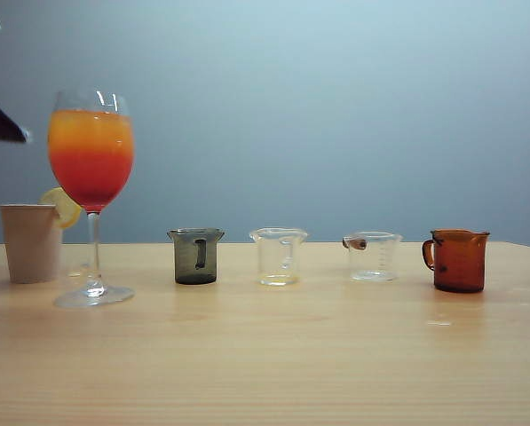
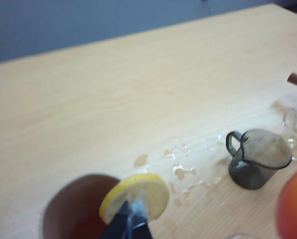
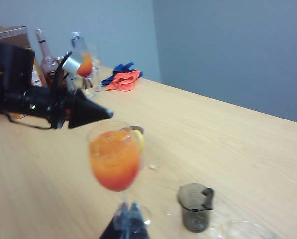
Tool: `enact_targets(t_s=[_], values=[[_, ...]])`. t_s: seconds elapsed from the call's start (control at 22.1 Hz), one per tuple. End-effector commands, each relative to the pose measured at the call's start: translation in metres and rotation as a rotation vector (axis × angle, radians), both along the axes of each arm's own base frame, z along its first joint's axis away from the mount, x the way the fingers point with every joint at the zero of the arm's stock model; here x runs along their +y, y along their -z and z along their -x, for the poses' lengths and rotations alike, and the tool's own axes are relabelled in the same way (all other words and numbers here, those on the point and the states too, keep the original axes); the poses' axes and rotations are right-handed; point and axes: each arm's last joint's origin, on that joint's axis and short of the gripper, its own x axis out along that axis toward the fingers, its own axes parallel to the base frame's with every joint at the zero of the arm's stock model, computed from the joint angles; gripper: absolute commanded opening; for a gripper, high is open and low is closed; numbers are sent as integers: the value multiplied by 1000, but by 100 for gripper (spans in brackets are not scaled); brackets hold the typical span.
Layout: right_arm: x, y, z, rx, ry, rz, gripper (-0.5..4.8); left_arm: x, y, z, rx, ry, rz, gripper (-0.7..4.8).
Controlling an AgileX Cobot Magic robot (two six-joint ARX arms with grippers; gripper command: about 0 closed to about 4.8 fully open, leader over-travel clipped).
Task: Pick up the lemon slice from the paper cup on the left and carefully insert it into the rim of the goblet.
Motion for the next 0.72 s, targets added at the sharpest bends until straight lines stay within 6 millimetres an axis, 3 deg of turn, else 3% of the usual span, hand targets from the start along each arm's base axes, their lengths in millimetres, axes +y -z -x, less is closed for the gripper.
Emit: enact_targets(t_s=[0.05, 0.18, 0.45, 0.5, 0.72], values=[[0, -3, -2, -21, 15, -12, -6, -4, 8, -10, -6, -4, -21, -5], [2, -1, -5, -43, 40, 3, -6, -9, 17, -18, -17, 5, -51, 8], [6, 2, -10, -46, 41, 0, -6, -10, 19, -22, -19, -48, -81, 261], [6, 3, -11, -42, 51, 4, -6, -10, 19, -22, -21, -52, -84, 338], [9, 6, -14, -36, 55, 10, -6, -16, 19, -25, -45, -36, -94, 354]])
